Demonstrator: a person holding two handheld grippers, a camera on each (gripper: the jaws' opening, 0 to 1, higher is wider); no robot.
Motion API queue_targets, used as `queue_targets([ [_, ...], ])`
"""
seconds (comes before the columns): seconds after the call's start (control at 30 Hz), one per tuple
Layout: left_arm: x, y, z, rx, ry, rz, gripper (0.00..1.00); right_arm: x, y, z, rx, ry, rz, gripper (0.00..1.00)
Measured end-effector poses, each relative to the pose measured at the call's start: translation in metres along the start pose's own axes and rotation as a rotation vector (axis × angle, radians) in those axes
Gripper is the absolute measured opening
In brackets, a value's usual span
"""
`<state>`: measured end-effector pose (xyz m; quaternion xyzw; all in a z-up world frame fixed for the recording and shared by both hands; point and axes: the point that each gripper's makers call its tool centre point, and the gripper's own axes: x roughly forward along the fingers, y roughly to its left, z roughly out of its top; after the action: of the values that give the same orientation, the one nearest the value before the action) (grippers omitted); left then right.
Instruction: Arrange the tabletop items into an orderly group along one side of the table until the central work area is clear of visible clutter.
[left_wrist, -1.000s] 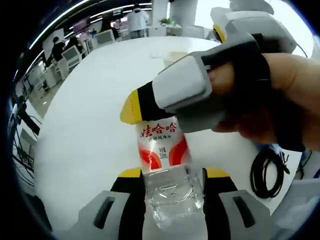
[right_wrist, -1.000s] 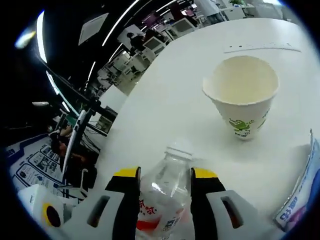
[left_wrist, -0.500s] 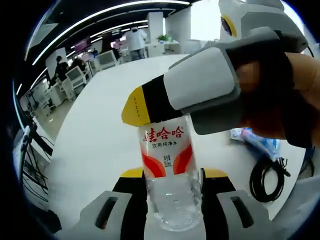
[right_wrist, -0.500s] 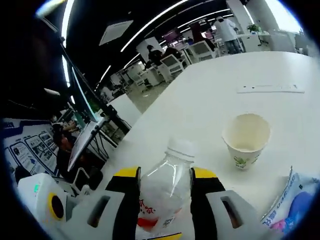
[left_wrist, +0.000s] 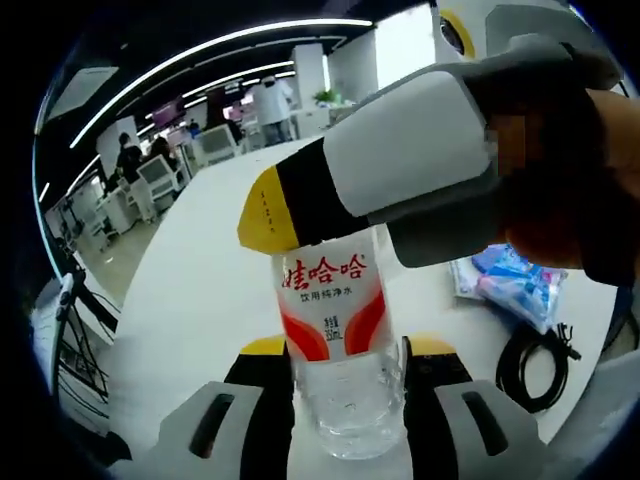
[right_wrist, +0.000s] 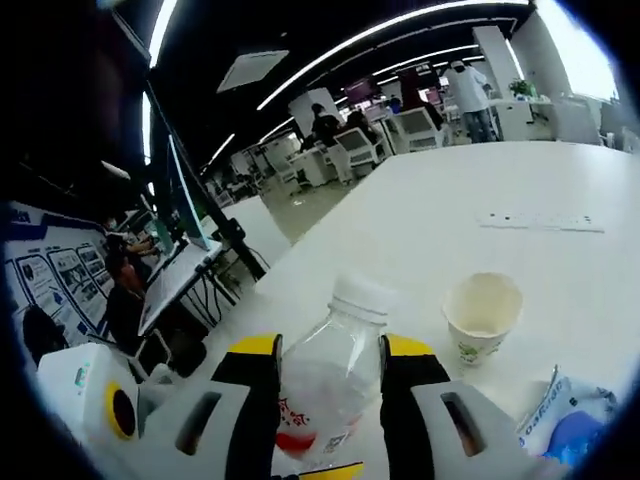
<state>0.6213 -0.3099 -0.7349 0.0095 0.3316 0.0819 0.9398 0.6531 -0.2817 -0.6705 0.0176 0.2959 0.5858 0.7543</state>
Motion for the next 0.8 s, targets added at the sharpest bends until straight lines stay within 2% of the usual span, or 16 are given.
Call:
queue_targets([
  [0.17,-0.002,0.001,0.01,0.001,-0.014,0.003,0.37,-0.012,0.01,0.01,-0.057,-0.033,0.014,0.34],
  [0.33,-0.004,0.0,0.018,0.03,-0.044,0.012,0.37,-0.018,0.011,0.021,-0.106,-0.065,0.034,0.34],
  [0.4,-0.005,0.002,0.019,0.022,-0.04,0.015,0.37,-0.022,0.015,0.022,-0.121,-0.071,0.047,0.33],
  [0.5,-0.007,0.001,0.019,0.013,-0.046,0.015,0.37,-0.027,0.019,0.027,-0.19,-0.086,0.067,0.31],
  [0.67,-0.005,0.0,0.019,0.015,-0.049,0.014,0.36,-0.035,0.024,0.027,-0.22,-0.112,0.098,0.29],
  [0.8,-0.005,0.0,0.02,-0.024,-0.055,0.017,0.36,-0.047,0.032,0.031,-0.228,-0.131,0.121,0.26],
])
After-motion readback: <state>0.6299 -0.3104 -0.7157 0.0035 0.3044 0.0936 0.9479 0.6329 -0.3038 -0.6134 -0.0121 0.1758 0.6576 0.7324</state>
